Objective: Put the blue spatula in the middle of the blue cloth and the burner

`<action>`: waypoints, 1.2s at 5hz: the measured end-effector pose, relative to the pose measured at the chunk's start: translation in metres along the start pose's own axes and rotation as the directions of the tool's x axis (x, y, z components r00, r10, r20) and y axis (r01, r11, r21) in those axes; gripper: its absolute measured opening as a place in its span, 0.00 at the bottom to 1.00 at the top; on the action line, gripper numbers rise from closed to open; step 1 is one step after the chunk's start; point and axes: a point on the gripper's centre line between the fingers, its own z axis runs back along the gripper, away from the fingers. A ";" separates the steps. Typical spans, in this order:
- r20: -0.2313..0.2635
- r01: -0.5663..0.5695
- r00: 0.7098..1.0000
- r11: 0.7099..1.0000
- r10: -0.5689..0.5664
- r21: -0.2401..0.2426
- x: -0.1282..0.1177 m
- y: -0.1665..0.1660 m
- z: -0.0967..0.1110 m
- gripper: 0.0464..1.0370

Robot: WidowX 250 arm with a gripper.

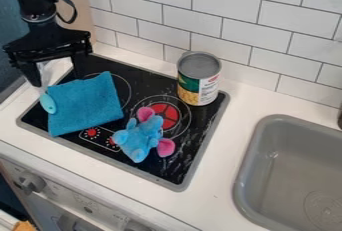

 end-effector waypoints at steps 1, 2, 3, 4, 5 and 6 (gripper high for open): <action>-0.027 -0.001 1.000 1.000 0.001 0.003 -0.003 0.000 -0.007 0.96; -0.070 -0.055 0.996 0.999 0.054 -0.001 -0.001 0.010 -0.012 0.96; -0.068 -0.121 0.990 0.992 0.123 0.024 0.012 0.022 -0.021 0.96; -0.063 -0.144 0.987 0.985 0.150 0.092 0.017 0.032 -0.043 0.96; -0.071 -0.130 0.987 0.982 0.141 0.138 0.019 0.037 -0.061 0.96; -0.108 -0.109 0.986 0.984 0.124 0.139 0.018 0.035 -0.069 0.96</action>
